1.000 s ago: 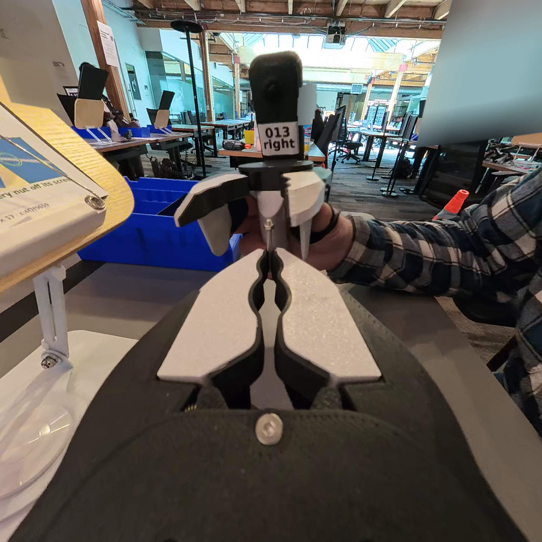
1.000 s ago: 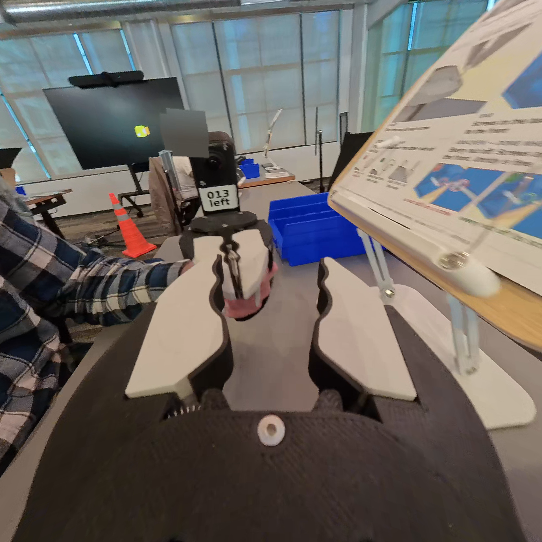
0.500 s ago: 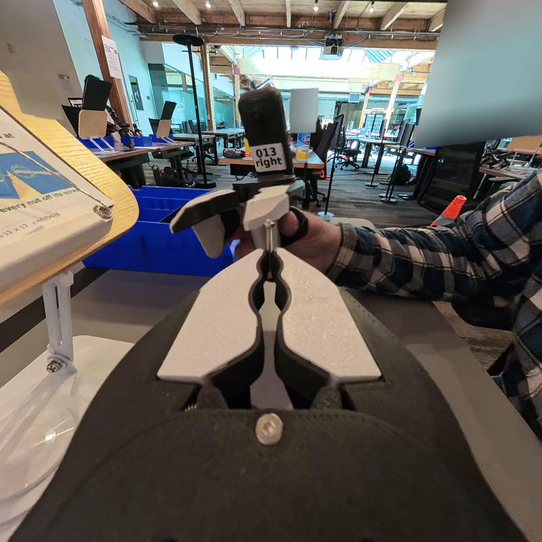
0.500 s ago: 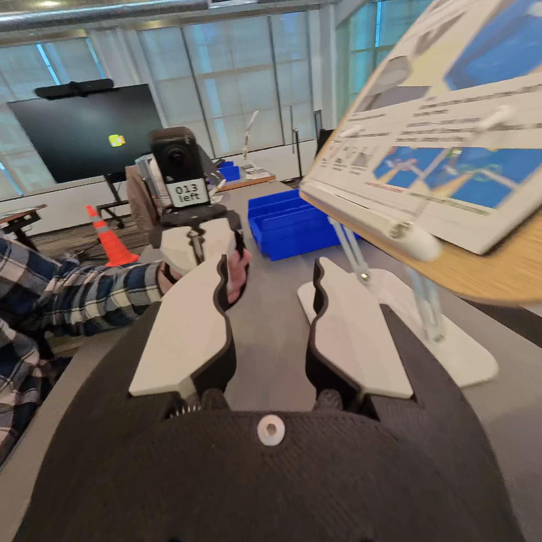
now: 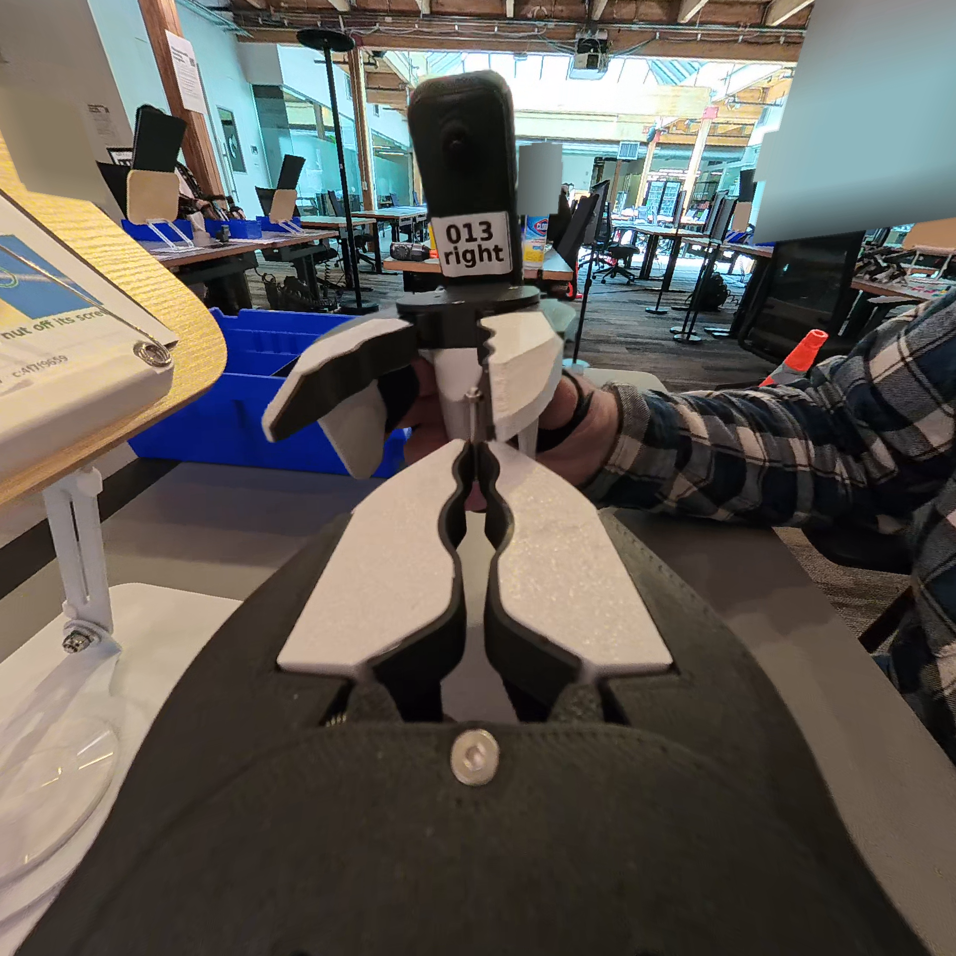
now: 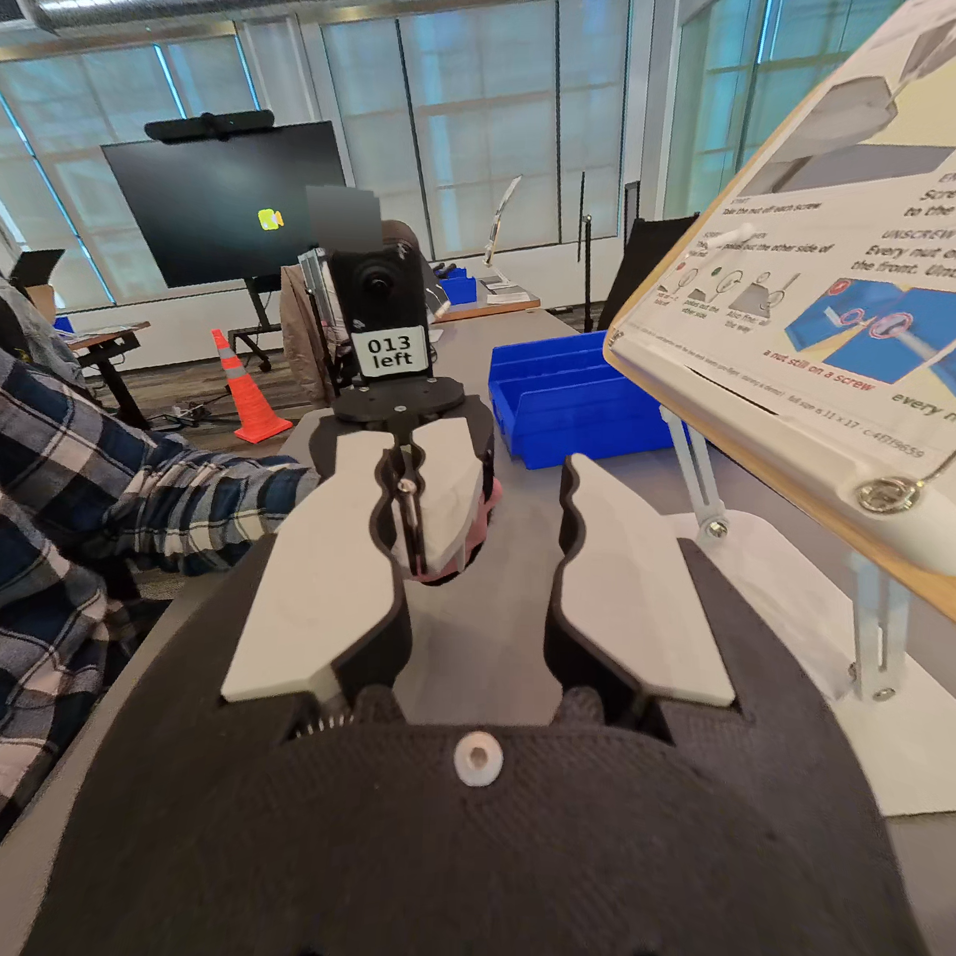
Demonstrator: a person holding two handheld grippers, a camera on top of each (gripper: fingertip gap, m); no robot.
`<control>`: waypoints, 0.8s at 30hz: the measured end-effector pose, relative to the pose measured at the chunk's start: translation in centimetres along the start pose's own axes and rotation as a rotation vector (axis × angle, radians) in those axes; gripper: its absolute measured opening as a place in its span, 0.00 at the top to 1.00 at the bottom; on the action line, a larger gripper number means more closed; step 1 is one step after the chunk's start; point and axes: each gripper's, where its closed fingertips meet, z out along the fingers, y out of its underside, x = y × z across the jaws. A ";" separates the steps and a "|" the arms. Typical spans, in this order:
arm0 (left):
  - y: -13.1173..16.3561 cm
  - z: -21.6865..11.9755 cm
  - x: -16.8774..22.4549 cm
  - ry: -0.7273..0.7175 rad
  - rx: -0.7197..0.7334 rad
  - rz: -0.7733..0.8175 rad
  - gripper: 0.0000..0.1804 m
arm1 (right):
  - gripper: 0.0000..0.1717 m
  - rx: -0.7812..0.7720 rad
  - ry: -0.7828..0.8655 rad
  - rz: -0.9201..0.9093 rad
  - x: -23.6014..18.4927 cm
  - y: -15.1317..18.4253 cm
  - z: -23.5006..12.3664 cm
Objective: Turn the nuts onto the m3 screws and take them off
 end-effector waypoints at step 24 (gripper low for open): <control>-0.1 0.0 -0.1 -0.007 0.000 0.005 0.99 | 0.63 0.013 0.005 -0.015 0.3 -0.3 -0.8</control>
